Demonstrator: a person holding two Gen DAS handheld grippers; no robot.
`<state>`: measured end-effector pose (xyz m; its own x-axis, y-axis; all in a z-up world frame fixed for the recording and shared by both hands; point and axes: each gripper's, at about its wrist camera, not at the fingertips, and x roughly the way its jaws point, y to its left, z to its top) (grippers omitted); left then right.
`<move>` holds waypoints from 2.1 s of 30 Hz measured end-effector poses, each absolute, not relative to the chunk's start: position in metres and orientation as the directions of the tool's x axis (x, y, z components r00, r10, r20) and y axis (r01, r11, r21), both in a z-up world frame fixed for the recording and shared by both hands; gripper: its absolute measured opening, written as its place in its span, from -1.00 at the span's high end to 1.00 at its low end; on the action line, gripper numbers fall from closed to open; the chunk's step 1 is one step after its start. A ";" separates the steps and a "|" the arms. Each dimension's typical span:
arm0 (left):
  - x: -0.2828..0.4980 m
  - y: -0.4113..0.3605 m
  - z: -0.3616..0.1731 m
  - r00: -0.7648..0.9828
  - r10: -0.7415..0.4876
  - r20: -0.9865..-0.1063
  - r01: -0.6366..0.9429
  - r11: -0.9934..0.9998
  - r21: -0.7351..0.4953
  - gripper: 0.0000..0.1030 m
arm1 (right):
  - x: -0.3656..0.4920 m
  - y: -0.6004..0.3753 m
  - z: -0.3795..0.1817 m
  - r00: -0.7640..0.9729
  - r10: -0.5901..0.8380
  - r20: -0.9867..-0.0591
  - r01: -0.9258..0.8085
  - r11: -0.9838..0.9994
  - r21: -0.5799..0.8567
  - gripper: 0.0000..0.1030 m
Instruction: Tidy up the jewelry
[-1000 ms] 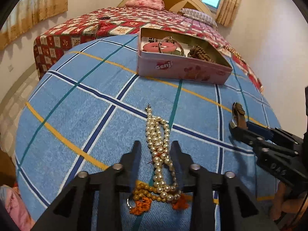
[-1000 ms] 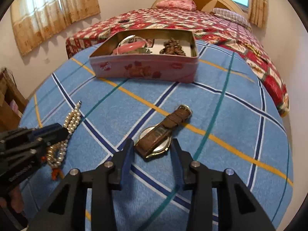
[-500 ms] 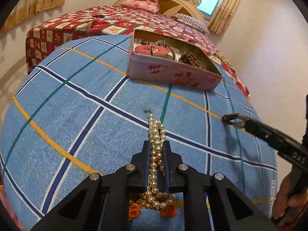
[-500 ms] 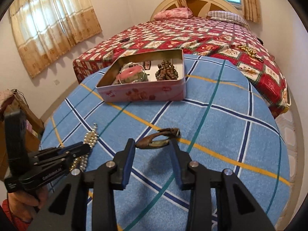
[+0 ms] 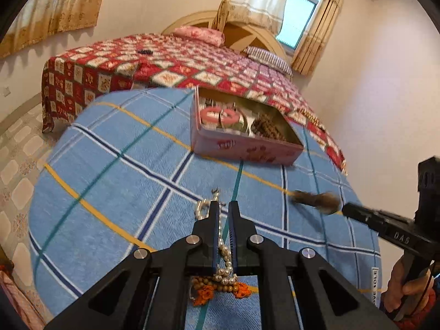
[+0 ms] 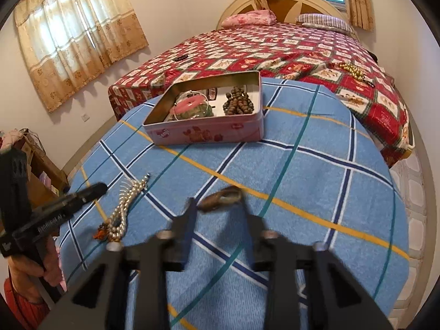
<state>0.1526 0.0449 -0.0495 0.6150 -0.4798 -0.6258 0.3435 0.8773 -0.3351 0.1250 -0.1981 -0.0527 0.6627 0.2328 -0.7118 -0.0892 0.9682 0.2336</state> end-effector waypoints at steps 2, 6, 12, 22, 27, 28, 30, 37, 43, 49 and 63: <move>0.152 0.049 -0.045 0.628 -0.473 -0.618 0.339 0.881 -0.329 0.89 | 0.123 -0.198 -0.052 0.649 0.242 -0.721 -0.100 0.967 0.235 0.78; 0.159 0.056 -0.053 0.601 -0.483 -0.637 0.321 0.876 -0.361 0.89 | 0.123 -0.203 -0.056 0.653 0.232 -0.721 -0.089 0.969 0.232 0.78; 0.166 0.036 -0.078 0.515 -0.463 -0.721 0.336 0.883 -0.327 0.87 | 0.125 -0.206 -0.069 0.631 0.257 -0.732 -0.073 0.959 0.274 0.74; 0.169 0.012 -0.088 0.514 -0.334 -0.790 0.299 0.933 -0.200 0.72 | 0.121 -0.207 -0.068 0.665 0.205 -0.718 -0.074 0.975 0.209 -0.27; 0.167 0.018 -0.081 0.538 -0.360 -0.762 0.321 0.923 -0.210 0.49 | 0.124 -0.210 -0.077 0.649 0.187 -0.737 -0.083 0.981 0.175 -0.27; 0.168 0.017 -0.085 0.526 -0.364 -0.769 0.323 0.921 -0.216 0.35 | 0.124 -0.211 -0.079 0.646 0.188 -0.740 -0.079 0.981 0.180 -0.27; 0.171 0.014 -0.092 0.503 -0.363 -0.784 0.320 0.921 -0.222 0.30 | 0.126 -0.214 -0.082 0.640 0.194 -0.744 -0.069 0.978 0.196 -0.27; 0.169 -0.001 -0.094 0.519 -0.321 -0.792 0.351 0.925 -0.145 0.15 | 0.128 -0.218 -0.084 0.639 0.191 -0.745 -0.069 0.979 0.191 -0.27; 0.170 -0.001 -0.094 0.521 -0.328 -0.788 0.378 0.917 -0.131 0.67 | 0.144 -0.198 -0.087 0.630 0.196 -0.752 -0.159 0.980 0.122 -0.26; 0.169 0.008 -0.089 0.521 -0.416 -0.745 0.374 0.896 -0.239 0.77 | 0.164 -0.169 -0.106 0.589 0.158 -0.793 -0.223 0.974 0.028 -0.23; 0.164 0.015 -0.057 0.583 -0.489 -0.648 0.418 0.865 -0.278 1.00 | 0.160 -0.187 -0.083 0.625 0.202 -0.754 -0.168 0.978 0.123 0.58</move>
